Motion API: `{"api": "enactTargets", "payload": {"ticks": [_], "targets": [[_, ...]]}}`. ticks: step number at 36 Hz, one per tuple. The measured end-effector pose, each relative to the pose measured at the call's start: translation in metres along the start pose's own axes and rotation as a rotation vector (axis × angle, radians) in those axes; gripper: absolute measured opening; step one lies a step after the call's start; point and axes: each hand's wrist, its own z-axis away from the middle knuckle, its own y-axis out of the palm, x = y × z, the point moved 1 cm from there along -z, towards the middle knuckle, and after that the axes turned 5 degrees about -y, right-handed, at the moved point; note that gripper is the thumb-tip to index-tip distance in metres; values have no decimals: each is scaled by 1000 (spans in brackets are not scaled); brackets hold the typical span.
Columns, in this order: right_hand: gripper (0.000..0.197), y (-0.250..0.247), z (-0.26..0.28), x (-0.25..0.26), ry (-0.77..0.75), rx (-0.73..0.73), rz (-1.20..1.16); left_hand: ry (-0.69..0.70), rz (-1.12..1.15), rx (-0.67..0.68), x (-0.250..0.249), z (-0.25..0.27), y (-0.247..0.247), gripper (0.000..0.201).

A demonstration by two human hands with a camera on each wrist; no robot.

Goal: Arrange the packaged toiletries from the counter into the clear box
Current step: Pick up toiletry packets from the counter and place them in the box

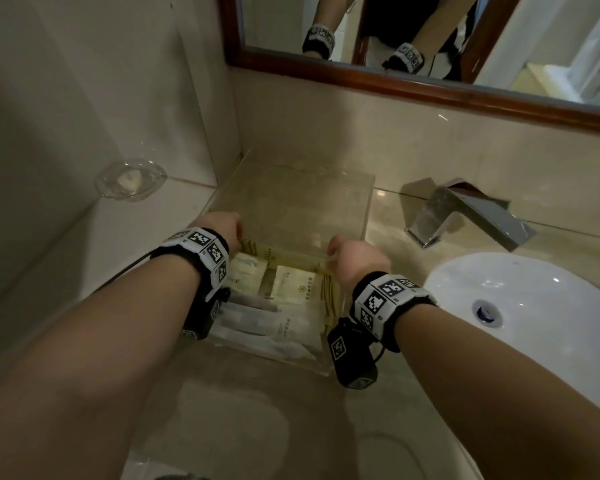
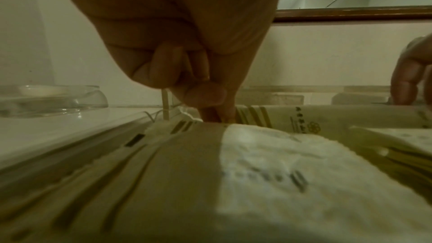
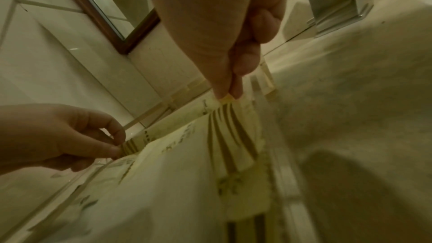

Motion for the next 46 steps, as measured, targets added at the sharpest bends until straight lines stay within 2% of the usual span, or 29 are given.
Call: {"api": "enactTargets", "payload": {"ticks": [7,14,19,23,27,31,35,38,41,46], "targets": [[28,3,-6,-1,-37,-2,21,12,-37,24,-2,-2,-2,22],[21,10,-10,-3,-83,-72,-20,19,-47,40,1,-4,-9,21],[26,10,-6,-8,-116,-99,-29,12,15,24,7,-1,-6,26],[28,6,6,-8,-235,-170,-11,26,103,-73,15,9,-3,31],[24,14,22,7,-428,-24,51,81,148,-130,25,28,-1,29],[27,26,38,23,-581,69,102,161,192,-76,35,51,7,21],[41,35,50,29,-623,158,178,194,190,56,38,72,20,28],[53,39,55,29,-647,142,234,198,172,157,40,84,28,42],[61,42,57,28,-626,105,271,234,51,165,42,92,33,44],[34,49,63,29,-613,106,309,247,-113,140,38,100,35,27]]}}
